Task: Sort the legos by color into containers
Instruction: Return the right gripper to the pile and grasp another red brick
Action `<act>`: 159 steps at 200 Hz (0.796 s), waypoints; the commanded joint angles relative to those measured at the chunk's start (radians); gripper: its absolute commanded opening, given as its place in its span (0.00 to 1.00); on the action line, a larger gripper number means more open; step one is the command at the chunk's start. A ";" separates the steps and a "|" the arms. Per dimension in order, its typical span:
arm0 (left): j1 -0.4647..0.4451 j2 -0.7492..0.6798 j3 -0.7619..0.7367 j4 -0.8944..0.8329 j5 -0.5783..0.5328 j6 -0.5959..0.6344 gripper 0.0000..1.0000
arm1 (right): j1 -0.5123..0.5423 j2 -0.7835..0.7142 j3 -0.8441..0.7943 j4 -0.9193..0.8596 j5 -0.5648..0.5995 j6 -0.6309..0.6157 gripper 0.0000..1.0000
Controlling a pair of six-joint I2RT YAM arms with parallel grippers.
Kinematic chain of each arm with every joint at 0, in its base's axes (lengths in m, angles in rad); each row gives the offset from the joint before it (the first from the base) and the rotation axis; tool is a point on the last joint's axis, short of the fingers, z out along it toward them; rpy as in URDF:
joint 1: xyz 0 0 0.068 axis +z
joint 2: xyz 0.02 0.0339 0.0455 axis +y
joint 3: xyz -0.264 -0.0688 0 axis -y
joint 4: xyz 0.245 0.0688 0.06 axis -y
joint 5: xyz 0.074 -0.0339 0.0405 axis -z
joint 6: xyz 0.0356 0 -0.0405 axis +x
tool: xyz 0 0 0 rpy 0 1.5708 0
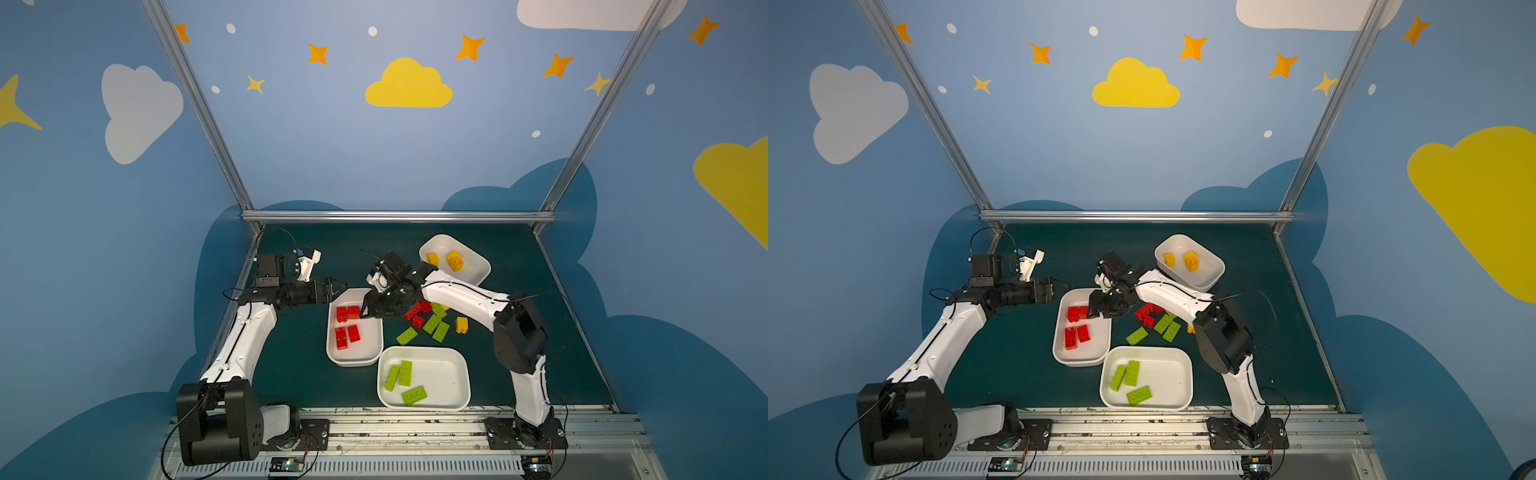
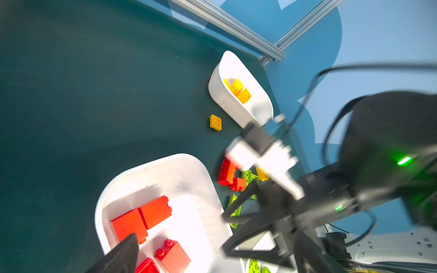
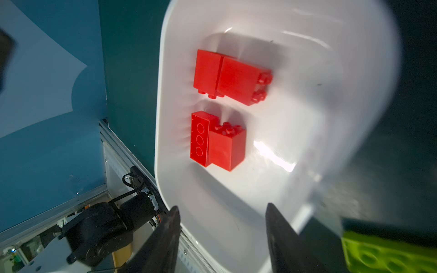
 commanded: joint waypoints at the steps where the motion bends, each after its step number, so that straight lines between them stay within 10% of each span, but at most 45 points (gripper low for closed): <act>1: 0.005 -0.005 -0.016 0.037 0.066 -0.007 1.00 | -0.065 -0.102 -0.044 -0.100 0.105 -0.067 0.59; 88: 0.004 0.026 -0.031 0.067 0.096 -0.024 1.00 | -0.181 -0.140 -0.183 -0.132 0.227 0.418 0.65; 159: 0.005 0.037 -0.040 0.093 0.089 -0.037 0.99 | -0.187 0.005 -0.137 -0.059 0.229 0.447 0.56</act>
